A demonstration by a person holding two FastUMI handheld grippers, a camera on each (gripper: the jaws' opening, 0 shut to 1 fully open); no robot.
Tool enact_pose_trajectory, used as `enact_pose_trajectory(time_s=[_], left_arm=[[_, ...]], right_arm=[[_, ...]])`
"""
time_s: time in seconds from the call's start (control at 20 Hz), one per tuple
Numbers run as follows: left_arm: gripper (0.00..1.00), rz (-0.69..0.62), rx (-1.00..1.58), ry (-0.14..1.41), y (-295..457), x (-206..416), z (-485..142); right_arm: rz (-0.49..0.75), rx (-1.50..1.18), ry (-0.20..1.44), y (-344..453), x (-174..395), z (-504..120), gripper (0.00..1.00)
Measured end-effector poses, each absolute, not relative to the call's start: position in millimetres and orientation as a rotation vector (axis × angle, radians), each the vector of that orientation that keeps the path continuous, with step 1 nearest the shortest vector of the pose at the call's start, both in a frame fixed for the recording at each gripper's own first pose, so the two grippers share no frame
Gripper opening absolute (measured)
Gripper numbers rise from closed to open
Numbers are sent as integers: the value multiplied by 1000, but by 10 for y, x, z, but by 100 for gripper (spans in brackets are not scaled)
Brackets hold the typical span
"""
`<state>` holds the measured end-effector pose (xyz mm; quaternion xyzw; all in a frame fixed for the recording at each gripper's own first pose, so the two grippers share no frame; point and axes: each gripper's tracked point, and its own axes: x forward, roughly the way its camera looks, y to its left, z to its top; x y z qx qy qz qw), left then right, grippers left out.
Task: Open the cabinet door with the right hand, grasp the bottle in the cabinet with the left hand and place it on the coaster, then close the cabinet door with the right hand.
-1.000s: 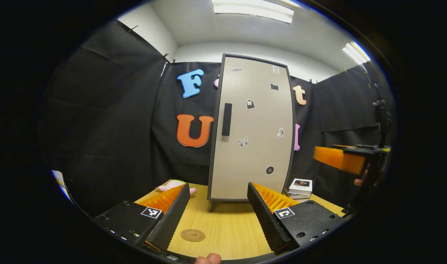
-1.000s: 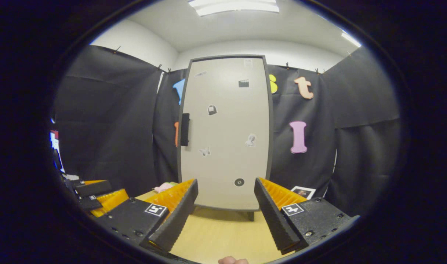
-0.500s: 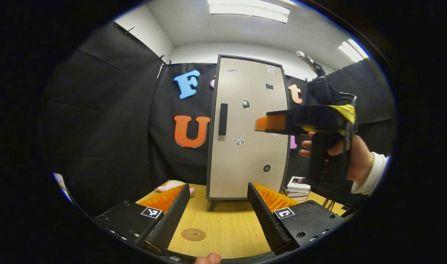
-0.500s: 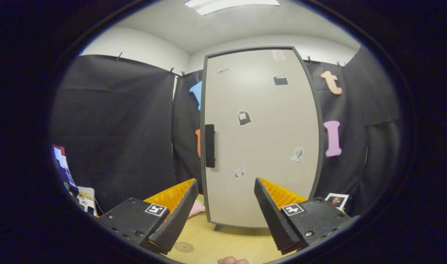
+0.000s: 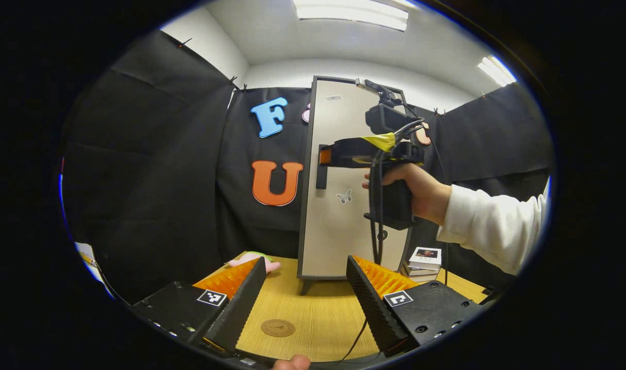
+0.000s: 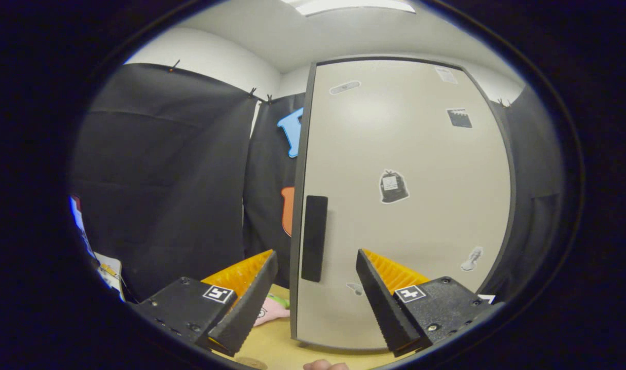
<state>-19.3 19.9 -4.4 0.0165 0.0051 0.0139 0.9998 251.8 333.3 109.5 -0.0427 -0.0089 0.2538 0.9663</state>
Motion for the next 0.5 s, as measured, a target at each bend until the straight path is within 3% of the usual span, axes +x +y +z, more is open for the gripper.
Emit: enact_pose_trajectory(time_s=[0.5], left_arm=[[95, 62, 28, 15, 312, -252, -13]], right_arm=[[474, -40, 66, 3536, 3055, 949, 98]])
